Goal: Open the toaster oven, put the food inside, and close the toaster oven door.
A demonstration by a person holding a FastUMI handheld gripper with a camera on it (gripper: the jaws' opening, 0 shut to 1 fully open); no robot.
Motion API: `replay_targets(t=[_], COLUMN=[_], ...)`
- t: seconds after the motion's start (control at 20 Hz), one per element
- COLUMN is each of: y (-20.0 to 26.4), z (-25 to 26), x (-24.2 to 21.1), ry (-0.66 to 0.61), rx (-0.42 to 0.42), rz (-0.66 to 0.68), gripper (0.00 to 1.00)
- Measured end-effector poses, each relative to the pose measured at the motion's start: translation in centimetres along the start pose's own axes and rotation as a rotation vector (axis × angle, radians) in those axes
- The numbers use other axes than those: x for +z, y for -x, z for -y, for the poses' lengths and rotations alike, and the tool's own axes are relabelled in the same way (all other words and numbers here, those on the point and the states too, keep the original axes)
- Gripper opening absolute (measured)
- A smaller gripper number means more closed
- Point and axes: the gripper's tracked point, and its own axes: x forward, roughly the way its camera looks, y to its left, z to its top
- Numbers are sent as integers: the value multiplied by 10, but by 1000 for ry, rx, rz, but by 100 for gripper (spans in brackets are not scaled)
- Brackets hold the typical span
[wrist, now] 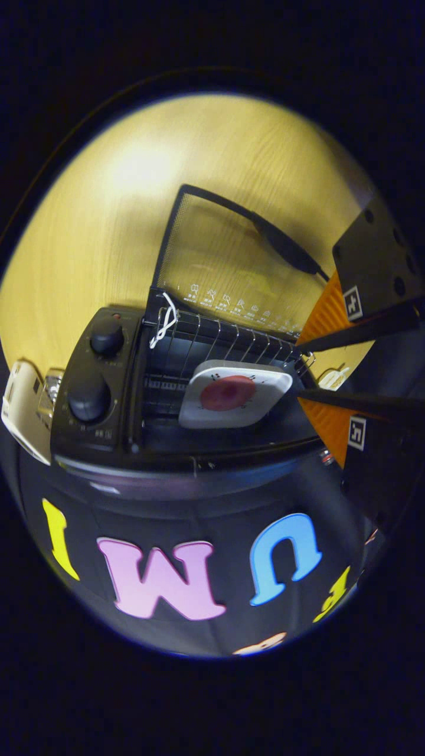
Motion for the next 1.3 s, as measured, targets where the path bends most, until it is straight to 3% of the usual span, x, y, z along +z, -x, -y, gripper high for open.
replay_targets(t=[0.1,0.25,0.4,0.65,0.85,1.3], y=[19,35,31,11,-13,-37], z=[14,55,87,137,154,156], x=[-9,-24,-41,-27,-30,-17], ry=[204,589,816,1184,1210,1141], rx=[-21,-114,-175,-321,-368,-430], rz=[-22,-41,-80,-44,-49,-13], gripper=[61,99,99,99,99,98])
